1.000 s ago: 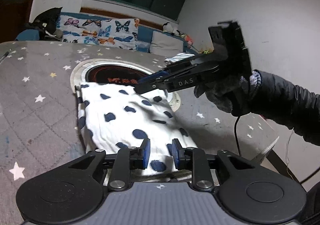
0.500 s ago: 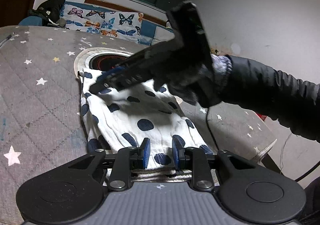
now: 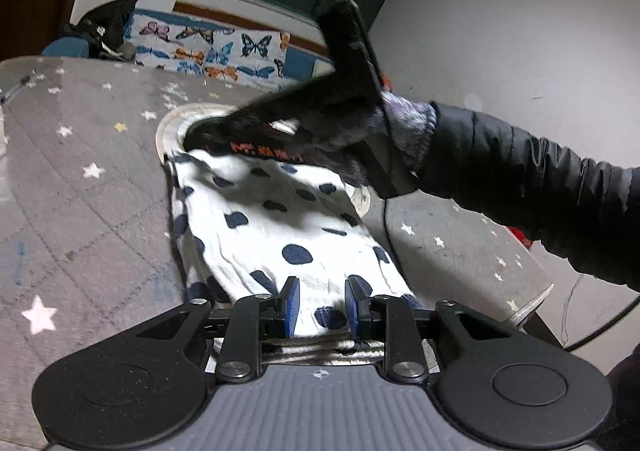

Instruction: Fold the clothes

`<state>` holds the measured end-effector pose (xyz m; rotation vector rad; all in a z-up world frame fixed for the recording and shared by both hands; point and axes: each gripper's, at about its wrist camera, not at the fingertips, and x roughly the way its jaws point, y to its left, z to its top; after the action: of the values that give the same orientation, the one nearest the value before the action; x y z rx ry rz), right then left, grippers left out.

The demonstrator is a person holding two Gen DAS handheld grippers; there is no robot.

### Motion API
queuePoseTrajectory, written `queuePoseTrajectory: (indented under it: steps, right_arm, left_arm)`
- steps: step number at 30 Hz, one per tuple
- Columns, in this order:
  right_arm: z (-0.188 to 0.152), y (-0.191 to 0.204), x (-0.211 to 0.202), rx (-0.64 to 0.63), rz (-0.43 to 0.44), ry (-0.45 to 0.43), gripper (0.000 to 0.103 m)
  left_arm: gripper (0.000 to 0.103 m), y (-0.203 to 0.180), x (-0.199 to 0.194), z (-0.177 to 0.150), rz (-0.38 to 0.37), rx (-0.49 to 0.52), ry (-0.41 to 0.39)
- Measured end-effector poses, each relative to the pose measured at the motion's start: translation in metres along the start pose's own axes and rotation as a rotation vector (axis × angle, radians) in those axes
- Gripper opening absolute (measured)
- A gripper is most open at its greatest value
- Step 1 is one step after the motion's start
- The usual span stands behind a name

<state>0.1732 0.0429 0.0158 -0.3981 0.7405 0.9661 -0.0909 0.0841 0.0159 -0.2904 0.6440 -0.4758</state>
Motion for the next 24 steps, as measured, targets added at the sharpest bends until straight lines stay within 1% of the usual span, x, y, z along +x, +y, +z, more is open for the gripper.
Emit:
queuePoseTrajectory:
  steps: [5,7,8,12,16,19,21,24]
  right_arm:
    - [-0.021,-0.013,-0.021,0.005,-0.037,0.035,0.03]
    - [-0.031,-0.017,-0.026,0.007,-0.052,0.052,0.032]
    - [-0.036,-0.019,-0.027,0.013,-0.06,0.056,0.036]
    - [-0.048,-0.022,-0.036,0.034,-0.072,0.047,0.037]
    - [-0.051,-0.011,-0.048,0.006,-0.064,0.023,0.039]
    - [-0.054,0.002,-0.058,-0.03,-0.045,0.006,0.04]
    - [-0.055,0.012,-0.063,-0.056,-0.027,-0.001,0.045]
    - [-0.058,0.029,-0.071,-0.094,0.002,-0.011,0.046]
  left_arm:
    - [0.029,0.006,-0.018,-0.002,0.046,-0.001,-0.007]
    - [0.033,0.005,-0.024,-0.004,0.065,0.001,-0.001]
    - [0.035,0.005,-0.026,-0.006,0.073,0.002,0.002]
    - [0.042,0.004,-0.028,-0.017,0.096,0.006,0.036]
    - [0.042,0.002,-0.021,-0.026,0.112,0.015,0.07]
    - [0.043,-0.001,-0.016,-0.029,0.104,0.031,0.084]
    - [0.048,-0.005,-0.014,-0.031,0.102,0.048,0.091]
    - [0.05,-0.013,-0.009,-0.034,0.13,0.091,0.101]
